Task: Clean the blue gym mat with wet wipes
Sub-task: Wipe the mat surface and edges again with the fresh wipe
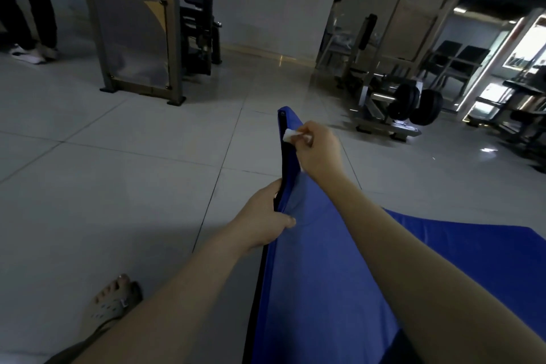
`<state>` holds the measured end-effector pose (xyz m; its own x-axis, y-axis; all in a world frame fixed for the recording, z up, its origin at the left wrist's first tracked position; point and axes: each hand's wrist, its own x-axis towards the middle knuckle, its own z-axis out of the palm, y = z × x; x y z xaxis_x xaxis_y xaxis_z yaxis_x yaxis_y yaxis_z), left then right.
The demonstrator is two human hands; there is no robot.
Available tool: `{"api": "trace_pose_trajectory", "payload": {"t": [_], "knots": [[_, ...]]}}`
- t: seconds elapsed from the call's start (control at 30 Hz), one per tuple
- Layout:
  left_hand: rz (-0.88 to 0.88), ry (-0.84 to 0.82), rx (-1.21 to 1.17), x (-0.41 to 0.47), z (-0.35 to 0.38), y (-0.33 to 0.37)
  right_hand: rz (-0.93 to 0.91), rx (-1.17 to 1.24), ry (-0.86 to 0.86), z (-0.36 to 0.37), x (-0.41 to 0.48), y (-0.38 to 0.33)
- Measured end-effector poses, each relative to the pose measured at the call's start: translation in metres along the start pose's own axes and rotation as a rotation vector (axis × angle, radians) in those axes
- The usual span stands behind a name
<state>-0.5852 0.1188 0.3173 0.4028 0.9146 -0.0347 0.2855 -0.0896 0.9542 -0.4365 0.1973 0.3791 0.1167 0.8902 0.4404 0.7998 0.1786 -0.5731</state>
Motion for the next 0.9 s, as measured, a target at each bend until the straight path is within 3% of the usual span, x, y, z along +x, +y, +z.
{"api": "trace_pose_trajectory", "payload": {"t": [0.3,0.53,0.77,0.9], "knots": [[-0.024,0.072,-0.047,0.011,-0.007,0.006,-0.124,0.077,-0.131,0.006,-0.065,0.007],[0.008,0.004,-0.013,0.017,0.01,0.009,-0.045,0.065,-0.045,0.005,0.001,0.012],[-0.072,0.145,0.05,0.025,-0.003,0.015,-0.119,0.193,-0.273,0.008,-0.067,0.023],[-0.055,0.089,0.014,0.029,0.005,0.015,-0.161,0.177,-0.132,0.001,-0.06,0.028]]}}
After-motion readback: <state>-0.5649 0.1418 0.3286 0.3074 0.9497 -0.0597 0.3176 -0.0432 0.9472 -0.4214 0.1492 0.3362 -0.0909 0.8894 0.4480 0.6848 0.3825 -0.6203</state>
